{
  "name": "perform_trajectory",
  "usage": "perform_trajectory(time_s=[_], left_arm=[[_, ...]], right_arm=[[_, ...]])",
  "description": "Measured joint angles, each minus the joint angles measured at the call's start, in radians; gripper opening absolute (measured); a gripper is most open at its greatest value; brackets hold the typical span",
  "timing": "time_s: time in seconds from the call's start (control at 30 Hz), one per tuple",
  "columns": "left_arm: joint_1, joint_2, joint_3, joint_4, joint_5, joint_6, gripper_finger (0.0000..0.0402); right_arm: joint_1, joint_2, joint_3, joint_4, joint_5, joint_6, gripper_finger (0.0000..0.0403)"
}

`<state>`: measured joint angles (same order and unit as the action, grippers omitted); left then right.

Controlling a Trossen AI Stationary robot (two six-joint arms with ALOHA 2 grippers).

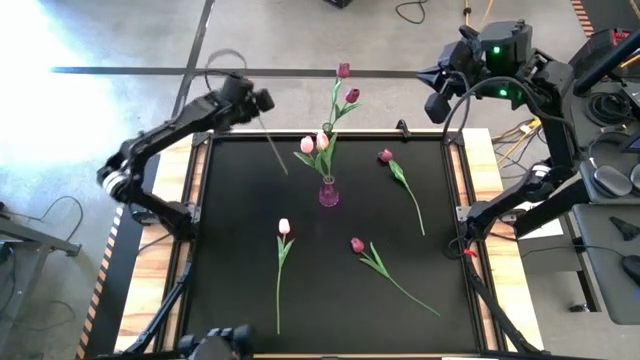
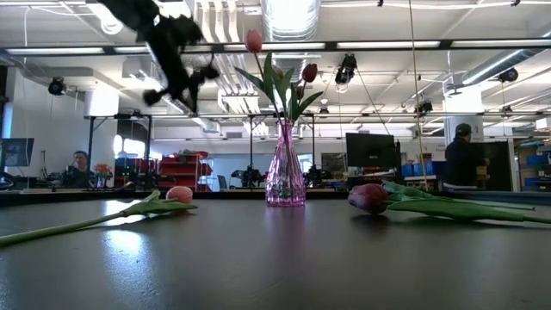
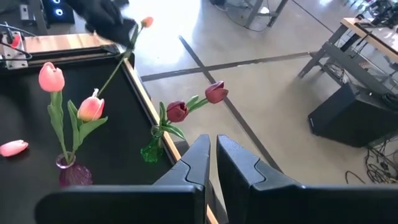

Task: Sort flowers into vase by color
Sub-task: Put the top pink tulip into the purple vase

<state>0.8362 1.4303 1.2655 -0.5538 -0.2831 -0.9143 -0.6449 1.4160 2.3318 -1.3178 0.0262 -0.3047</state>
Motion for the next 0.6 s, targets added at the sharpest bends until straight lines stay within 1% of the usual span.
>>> perform_trajectory(time_s=[0.13, 0.23, 0.3, 0.43, 0.6], left_arm=[[-0.101, -0.091, 0.085, 0.098, -0.060, 0.275, 0.0001], [-0.188, -0.134, 0.129, 0.207, -0.062, 0.460, 0.0000], [-0.242, -0.149, 0.149, 0.281, -0.048, 0.550, 0.0000], [-0.308, -0.139, 0.161, 0.409, 0.019, 0.635, 0.0000], [-0.349, -0.101, 0.155, 0.542, 0.099, 0.651, 0.0000]], right_arm=[[0.000, -0.007, 0.000, 0.017, 0.000, 0.024, 0.0022], [0.001, -0.009, 0.000, 0.028, 0.000, 0.033, 0.0022], [0.001, -0.010, 0.000, 0.039, 0.000, 0.034, 0.0022], [0.001, -0.009, 0.000, 0.062, 0.000, 0.044, 0.0022], [0.001, -0.009, 0.000, 0.077, 0.000, 0.053, 0.0022]])
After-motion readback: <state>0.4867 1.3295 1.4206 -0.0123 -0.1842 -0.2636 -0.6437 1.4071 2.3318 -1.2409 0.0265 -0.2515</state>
